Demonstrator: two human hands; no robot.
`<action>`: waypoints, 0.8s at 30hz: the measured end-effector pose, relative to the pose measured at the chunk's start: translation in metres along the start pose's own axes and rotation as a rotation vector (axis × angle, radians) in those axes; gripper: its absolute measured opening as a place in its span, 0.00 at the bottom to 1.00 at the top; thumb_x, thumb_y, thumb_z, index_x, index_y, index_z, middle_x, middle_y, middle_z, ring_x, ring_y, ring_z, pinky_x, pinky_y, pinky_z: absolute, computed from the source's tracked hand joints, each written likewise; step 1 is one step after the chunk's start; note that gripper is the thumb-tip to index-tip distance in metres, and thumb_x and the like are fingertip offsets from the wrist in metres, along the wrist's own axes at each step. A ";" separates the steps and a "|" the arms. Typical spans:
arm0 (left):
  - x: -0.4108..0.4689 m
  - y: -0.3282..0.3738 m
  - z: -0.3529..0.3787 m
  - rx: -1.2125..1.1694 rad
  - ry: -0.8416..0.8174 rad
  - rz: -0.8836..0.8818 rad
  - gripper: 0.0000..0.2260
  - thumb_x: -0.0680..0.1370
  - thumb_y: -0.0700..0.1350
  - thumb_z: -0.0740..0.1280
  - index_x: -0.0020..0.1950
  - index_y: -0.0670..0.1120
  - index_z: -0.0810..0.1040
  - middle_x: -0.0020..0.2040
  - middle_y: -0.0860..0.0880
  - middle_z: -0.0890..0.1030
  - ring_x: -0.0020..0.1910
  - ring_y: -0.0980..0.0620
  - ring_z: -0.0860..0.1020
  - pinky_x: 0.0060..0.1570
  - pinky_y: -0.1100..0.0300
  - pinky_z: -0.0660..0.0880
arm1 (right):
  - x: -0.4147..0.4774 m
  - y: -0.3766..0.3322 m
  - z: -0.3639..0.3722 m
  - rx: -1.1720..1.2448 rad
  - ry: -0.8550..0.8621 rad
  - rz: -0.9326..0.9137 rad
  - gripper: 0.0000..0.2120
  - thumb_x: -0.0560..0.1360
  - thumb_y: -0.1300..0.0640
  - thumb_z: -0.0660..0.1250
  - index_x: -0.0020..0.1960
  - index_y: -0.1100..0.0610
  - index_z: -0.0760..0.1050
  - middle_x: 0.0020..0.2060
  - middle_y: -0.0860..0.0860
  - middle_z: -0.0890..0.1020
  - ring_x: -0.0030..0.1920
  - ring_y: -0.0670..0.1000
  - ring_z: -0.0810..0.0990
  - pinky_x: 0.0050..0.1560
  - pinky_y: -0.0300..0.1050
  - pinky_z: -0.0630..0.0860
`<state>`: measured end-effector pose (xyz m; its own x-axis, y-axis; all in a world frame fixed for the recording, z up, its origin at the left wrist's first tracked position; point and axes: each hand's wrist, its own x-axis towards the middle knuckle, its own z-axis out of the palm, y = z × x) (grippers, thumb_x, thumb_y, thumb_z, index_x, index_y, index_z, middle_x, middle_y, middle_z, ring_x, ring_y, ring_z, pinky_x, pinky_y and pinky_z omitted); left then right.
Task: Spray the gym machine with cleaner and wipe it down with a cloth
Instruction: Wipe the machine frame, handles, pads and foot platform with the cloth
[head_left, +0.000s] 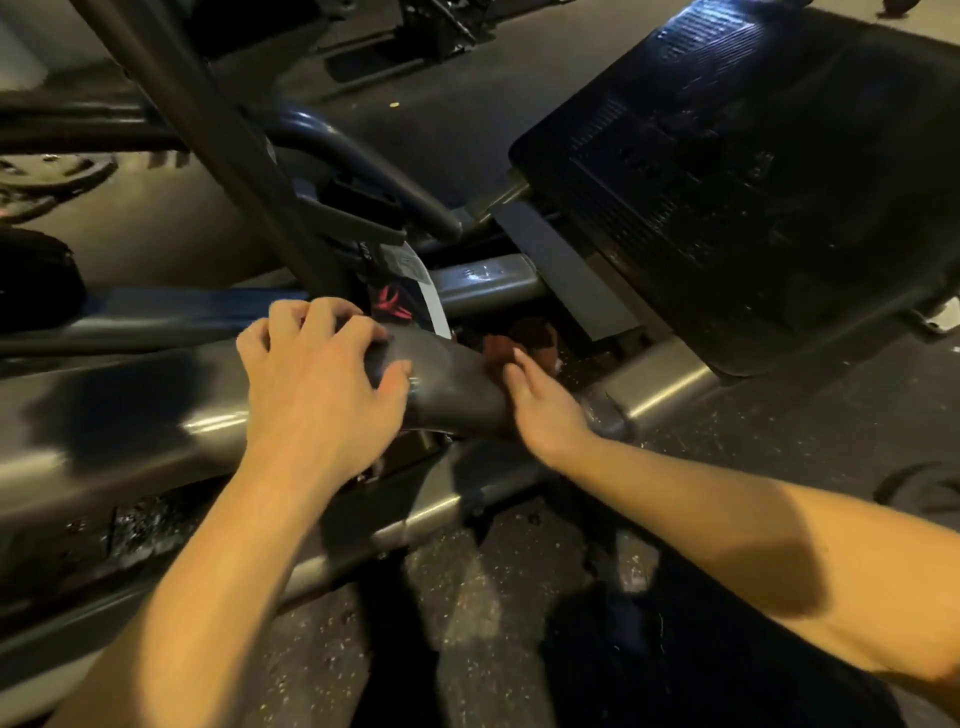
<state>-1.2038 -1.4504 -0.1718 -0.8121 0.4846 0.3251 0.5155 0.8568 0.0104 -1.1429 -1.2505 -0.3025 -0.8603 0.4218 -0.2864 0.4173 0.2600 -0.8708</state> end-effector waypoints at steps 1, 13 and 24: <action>0.000 0.000 0.002 0.018 0.015 0.001 0.17 0.77 0.60 0.68 0.60 0.53 0.83 0.64 0.50 0.78 0.66 0.44 0.65 0.66 0.45 0.59 | 0.015 0.019 -0.008 -0.019 0.000 0.051 0.24 0.87 0.41 0.51 0.81 0.42 0.60 0.77 0.55 0.69 0.77 0.59 0.67 0.76 0.53 0.61; -0.001 0.036 0.016 0.127 0.102 -0.057 0.17 0.75 0.59 0.63 0.53 0.54 0.86 0.60 0.54 0.81 0.63 0.46 0.67 0.62 0.47 0.58 | 0.049 -0.022 -0.002 -0.010 -0.268 -0.356 0.23 0.84 0.42 0.54 0.78 0.39 0.66 0.74 0.49 0.74 0.73 0.55 0.72 0.75 0.55 0.66; -0.014 0.049 0.022 0.149 0.096 -0.047 0.12 0.78 0.55 0.66 0.56 0.54 0.84 0.63 0.54 0.78 0.65 0.46 0.66 0.63 0.49 0.57 | 0.069 0.033 -0.025 0.028 -0.243 -0.176 0.22 0.87 0.44 0.52 0.79 0.47 0.67 0.72 0.53 0.75 0.71 0.55 0.73 0.72 0.51 0.66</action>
<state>-1.1731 -1.4112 -0.1970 -0.8009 0.4306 0.4161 0.4258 0.8981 -0.1098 -1.1816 -1.1914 -0.3412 -0.9650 0.1511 -0.2146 0.2504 0.2851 -0.9252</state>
